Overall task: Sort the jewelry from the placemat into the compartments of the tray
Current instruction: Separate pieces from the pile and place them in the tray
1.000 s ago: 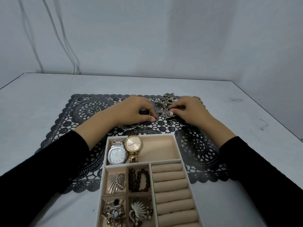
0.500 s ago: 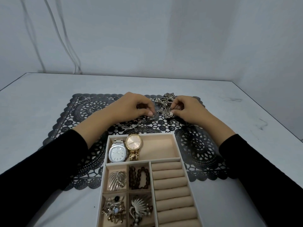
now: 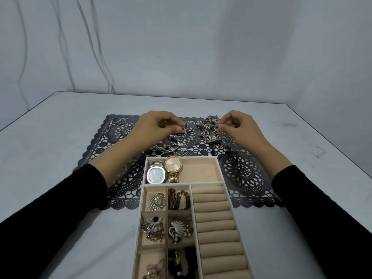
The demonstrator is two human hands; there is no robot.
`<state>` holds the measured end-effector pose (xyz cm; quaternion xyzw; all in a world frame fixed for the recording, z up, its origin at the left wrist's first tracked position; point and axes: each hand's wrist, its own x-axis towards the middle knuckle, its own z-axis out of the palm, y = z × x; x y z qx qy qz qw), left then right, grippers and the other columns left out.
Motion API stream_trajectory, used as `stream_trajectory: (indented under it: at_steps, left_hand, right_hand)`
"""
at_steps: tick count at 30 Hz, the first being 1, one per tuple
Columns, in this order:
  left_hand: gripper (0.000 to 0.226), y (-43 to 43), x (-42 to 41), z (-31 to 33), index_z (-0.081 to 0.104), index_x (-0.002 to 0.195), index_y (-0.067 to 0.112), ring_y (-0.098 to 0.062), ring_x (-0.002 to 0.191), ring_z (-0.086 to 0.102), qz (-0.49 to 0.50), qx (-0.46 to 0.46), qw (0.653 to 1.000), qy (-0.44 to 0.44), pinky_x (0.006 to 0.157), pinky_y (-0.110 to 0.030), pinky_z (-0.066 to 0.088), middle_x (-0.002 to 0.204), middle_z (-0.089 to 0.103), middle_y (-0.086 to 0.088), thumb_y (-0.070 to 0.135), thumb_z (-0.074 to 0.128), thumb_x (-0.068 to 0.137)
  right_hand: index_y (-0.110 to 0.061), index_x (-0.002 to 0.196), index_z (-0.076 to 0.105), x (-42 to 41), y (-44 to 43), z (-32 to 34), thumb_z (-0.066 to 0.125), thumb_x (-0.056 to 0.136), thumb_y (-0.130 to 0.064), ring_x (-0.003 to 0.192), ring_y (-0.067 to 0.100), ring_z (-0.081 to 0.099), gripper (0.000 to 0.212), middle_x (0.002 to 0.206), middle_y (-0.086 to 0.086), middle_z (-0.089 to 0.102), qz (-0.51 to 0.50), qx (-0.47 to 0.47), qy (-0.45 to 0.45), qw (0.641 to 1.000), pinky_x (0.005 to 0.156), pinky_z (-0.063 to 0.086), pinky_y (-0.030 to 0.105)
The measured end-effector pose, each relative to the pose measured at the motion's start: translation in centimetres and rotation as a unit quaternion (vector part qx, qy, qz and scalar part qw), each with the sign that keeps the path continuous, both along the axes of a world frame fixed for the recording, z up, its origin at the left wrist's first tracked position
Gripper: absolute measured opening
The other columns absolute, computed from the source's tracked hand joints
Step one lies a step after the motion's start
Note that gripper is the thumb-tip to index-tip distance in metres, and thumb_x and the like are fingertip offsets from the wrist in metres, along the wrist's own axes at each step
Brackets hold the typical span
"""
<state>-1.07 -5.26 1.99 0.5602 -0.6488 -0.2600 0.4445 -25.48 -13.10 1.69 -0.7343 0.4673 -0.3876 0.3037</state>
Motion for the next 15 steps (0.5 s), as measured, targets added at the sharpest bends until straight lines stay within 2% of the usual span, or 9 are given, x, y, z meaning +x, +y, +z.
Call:
stream_trajectory:
  at_steps: [1,3,5,7,9,11,13,15]
  left_hand:
    - [0.011,0.5,-0.1,0.2,0.074,0.091,0.022,-0.004,0.082,0.071,0.009,-0.012,1.0,-0.003,0.059,-0.012,0.052,0.094,0.074,0.004,0.013,0.074,0.084]
    - [0.011,1.4,-0.2,0.5,0.074,0.092,0.023,-0.002,0.081,0.07,0.024,-0.028,0.999,-0.012,0.061,-0.01,0.049,0.092,0.075,0.006,0.017,0.076,0.083]
    - [0.012,2.2,0.0,0.7,0.075,0.093,0.022,-0.01,0.086,0.071,0.036,-0.034,0.999,-0.001,0.072,-0.017,0.054,0.09,0.075,0.004,0.02,0.077,0.082]
    - [0.013,3.1,0.3,0.9,0.076,0.094,0.02,-0.017,0.088,0.072,0.045,-0.04,0.998,0.018,0.079,-0.025,0.056,0.09,0.076,0.001,0.021,0.077,0.081]
    - [0.013,4.2,0.3,1.1,0.075,0.094,0.019,-0.017,0.087,0.072,0.04,-0.052,0.997,0.037,0.072,-0.019,0.054,0.09,0.076,-0.001,0.02,0.077,0.081]
    - [0.013,5.5,0.2,1.3,0.074,0.094,0.017,-0.013,0.082,0.07,0.041,-0.062,0.996,0.047,0.067,-0.017,0.051,0.089,0.075,-0.002,0.019,0.077,0.081]
    - [0.013,6.6,0.3,1.3,0.073,0.093,0.016,-0.021,0.083,0.07,0.05,-0.069,0.995,0.048,0.073,-0.03,0.058,0.088,0.074,-0.004,0.02,0.077,0.082]
    - [0.012,7.8,0.3,1.3,0.072,0.093,0.016,-0.027,0.088,0.071,0.049,-0.071,0.995,0.05,0.084,-0.043,0.057,0.089,0.074,-0.005,0.019,0.076,0.082]
  right_hand:
    - [-0.018,0.083,0.068,0.0,0.4,0.1,0.071,0.083,-0.011,0.064,0.007,0.051,0.008,0.074,-0.003,0.061,0.001,0.003,-0.016,1.0,0.06,0.045,0.013]
    - [-0.013,0.087,0.07,0.1,1.3,0.4,0.071,0.084,-0.011,0.068,0.009,0.055,0.005,0.078,0.001,0.064,0.01,0.012,-0.047,0.999,0.061,0.047,0.015]
    - [-0.01,0.09,0.07,0.1,2.2,0.7,0.071,0.084,-0.01,0.072,0.011,0.059,0.007,0.08,0.004,0.065,0.023,0.02,-0.082,0.996,0.063,0.049,0.015]
    - [-0.011,0.089,0.071,0.0,3.1,1.0,0.072,0.083,-0.01,0.075,0.015,0.061,0.007,0.081,0.007,0.068,0.036,0.029,-0.115,0.992,0.071,0.052,0.023]
    - [-0.015,0.087,0.071,0.0,3.9,1.4,0.073,0.082,-0.01,0.076,0.017,0.063,0.007,0.081,0.006,0.071,0.044,0.041,-0.144,0.988,0.076,0.053,0.032]
    - [-0.014,0.086,0.071,0.0,4.8,1.8,0.073,0.081,-0.007,0.076,0.015,0.065,0.009,0.078,0.002,0.071,0.058,0.051,-0.178,0.981,0.077,0.054,0.03]
    - [-0.012,0.086,0.07,0.2,5.8,2.1,0.071,0.082,-0.003,0.075,0.012,0.065,0.01,0.077,0.001,0.07,0.081,0.061,-0.215,0.971,0.075,0.054,0.024]
    - [-0.01,0.087,0.07,0.3,7.0,2.3,0.07,0.082,-0.001,0.074,0.012,0.064,0.01,0.076,0.002,0.07,0.105,0.072,-0.239,0.963,0.072,0.053,0.022]
